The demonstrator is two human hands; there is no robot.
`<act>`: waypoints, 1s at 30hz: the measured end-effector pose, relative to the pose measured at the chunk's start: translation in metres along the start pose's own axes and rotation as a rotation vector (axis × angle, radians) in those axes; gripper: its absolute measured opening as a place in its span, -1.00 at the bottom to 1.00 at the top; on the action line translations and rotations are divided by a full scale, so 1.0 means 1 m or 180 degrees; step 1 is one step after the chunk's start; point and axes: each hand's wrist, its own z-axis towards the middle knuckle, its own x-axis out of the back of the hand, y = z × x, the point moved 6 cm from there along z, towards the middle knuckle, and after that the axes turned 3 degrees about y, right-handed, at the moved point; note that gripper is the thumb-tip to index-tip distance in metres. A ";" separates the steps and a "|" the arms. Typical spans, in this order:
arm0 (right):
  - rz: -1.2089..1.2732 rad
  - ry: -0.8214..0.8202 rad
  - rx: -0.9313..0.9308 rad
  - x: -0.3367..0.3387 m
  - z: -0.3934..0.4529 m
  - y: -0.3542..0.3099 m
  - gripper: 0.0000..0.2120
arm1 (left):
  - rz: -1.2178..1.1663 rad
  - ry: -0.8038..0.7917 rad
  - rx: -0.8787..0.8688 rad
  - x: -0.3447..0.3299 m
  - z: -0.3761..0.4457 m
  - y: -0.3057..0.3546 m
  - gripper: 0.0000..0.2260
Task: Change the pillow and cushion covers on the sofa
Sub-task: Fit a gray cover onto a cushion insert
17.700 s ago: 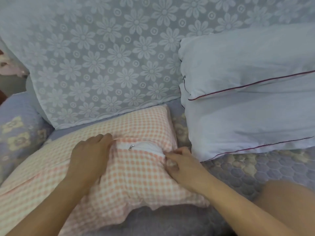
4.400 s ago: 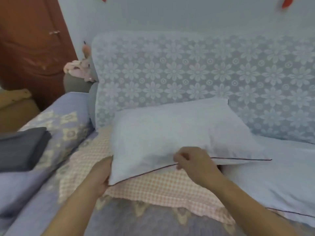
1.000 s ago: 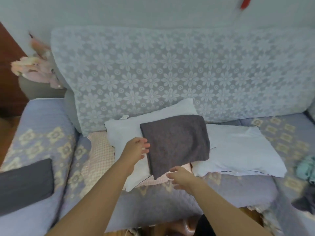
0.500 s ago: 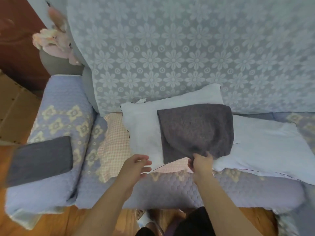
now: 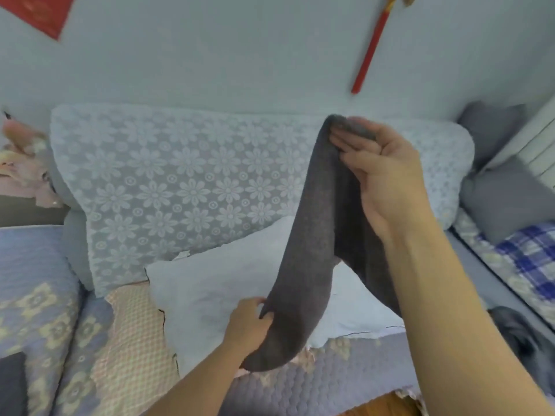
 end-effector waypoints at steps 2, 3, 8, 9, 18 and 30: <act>0.0257 0.0101 0.0056 0.011 0.029 -0.011 -0.48 | -0.0284 -0.0040 -0.0084 0.008 0.010 0.011 -0.79; 0.0294 0.0168 0.0008 0.018 0.046 -0.012 -0.47 | -0.0609 0.0032 -0.0021 0.022 0.020 0.012 -0.73; 0.0272 0.0469 -0.0207 0.053 0.120 0.010 -0.61 | -0.1647 0.2143 0.0149 0.196 0.045 0.024 -0.75; 0.0372 0.0522 -0.0220 0.056 0.132 0.014 -0.68 | -0.1422 0.2643 0.0012 0.243 0.039 0.032 -0.75; -0.0611 0.0855 -0.0443 0.056 0.184 0.122 -0.74 | 0.0519 0.2806 -0.0549 0.362 0.000 0.056 -0.68; -0.5261 -0.2681 -0.2641 0.280 -0.032 0.468 -0.65 | 0.1108 -0.1396 0.1163 -0.026 -0.036 -0.140 -0.46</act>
